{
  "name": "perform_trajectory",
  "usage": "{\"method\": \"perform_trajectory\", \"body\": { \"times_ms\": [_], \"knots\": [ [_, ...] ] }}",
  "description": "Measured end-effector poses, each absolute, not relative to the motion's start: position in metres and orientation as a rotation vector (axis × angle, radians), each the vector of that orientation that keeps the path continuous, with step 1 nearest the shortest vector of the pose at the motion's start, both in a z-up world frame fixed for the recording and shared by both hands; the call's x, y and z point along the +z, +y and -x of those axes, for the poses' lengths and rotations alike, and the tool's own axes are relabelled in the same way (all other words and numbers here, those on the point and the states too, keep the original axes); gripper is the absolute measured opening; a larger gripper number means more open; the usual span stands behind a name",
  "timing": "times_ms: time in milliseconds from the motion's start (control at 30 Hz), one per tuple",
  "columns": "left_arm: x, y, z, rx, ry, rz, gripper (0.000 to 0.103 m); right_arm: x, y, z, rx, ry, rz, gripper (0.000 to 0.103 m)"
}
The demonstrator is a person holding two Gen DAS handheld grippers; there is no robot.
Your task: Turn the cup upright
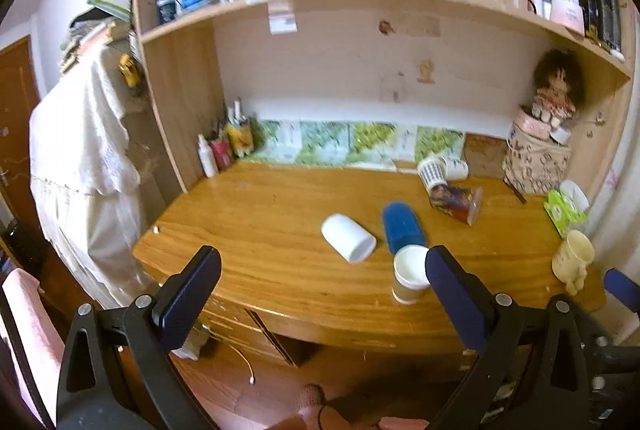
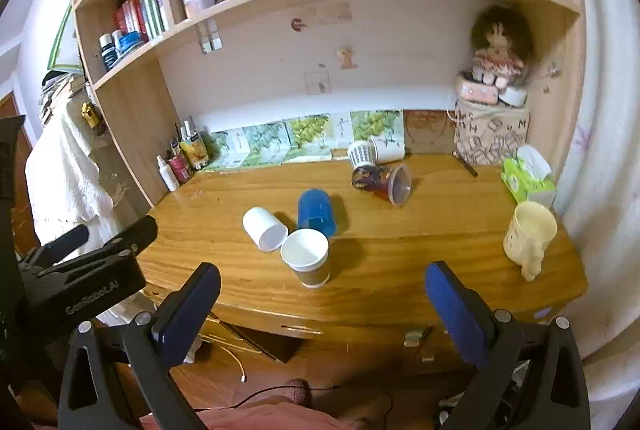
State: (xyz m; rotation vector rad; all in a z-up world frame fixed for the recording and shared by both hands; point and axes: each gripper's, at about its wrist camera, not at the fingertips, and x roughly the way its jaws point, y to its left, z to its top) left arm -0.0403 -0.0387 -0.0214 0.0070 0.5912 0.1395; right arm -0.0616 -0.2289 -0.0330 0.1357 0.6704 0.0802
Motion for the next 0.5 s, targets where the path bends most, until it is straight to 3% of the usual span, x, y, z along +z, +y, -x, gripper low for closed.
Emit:
{"method": "perform_trajectory", "body": {
  "times_ms": [500],
  "knots": [
    [-0.004,-0.028,0.056,0.163,0.473,-0.022,0.102,-0.031,-0.206,0.062,0.137,0.665,-0.092,0.102]
  ]
}}
